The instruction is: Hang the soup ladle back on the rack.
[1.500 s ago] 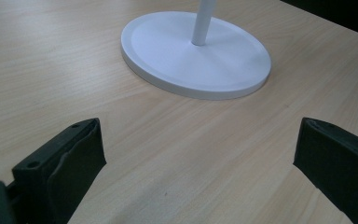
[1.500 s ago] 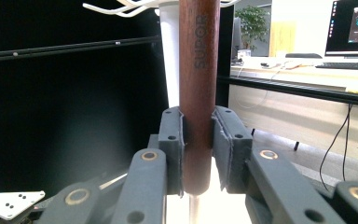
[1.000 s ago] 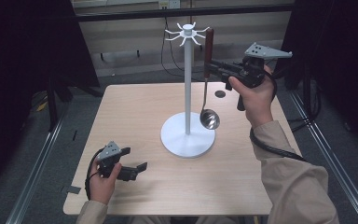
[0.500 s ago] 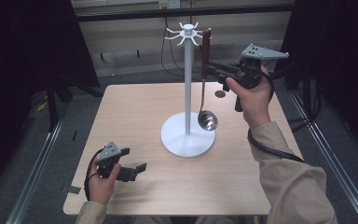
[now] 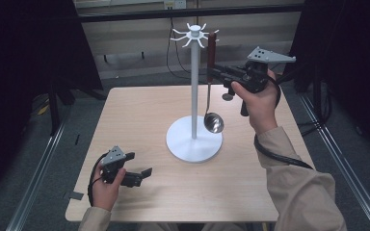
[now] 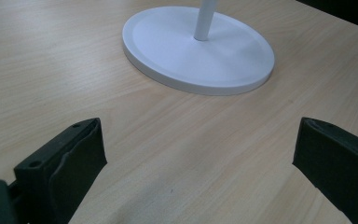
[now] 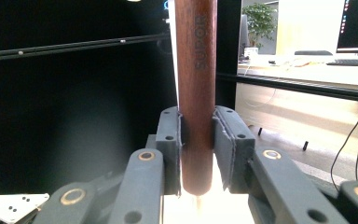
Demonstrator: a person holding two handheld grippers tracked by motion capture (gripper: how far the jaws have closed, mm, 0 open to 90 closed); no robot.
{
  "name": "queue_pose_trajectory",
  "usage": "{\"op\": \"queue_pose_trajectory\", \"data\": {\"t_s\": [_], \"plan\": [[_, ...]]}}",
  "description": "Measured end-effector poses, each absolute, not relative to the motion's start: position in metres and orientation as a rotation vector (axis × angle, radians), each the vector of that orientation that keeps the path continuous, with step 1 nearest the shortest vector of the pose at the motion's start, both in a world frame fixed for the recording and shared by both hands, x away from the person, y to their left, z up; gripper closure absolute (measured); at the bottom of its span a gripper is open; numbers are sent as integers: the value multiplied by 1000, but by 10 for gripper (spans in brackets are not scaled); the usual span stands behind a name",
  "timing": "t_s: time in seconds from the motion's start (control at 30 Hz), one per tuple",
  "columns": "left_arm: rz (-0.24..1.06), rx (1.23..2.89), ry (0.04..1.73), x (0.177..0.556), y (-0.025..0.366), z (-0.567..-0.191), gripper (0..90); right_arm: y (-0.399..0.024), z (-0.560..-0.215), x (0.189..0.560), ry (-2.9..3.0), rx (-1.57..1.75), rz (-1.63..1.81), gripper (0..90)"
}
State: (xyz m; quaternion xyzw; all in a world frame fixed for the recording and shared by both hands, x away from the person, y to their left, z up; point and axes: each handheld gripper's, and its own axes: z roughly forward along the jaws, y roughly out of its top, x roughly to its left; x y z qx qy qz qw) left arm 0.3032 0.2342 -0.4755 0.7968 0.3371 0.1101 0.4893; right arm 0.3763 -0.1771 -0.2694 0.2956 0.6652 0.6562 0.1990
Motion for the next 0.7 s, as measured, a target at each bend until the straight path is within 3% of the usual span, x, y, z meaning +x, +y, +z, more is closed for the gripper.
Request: {"op": "queue_pose_trajectory", "data": {"t_s": [0.7], "plan": [[266, 1924, 812, 307, 228, -473, 19, -187, -273, 359, 1864, 843, 1744, 524]]}}
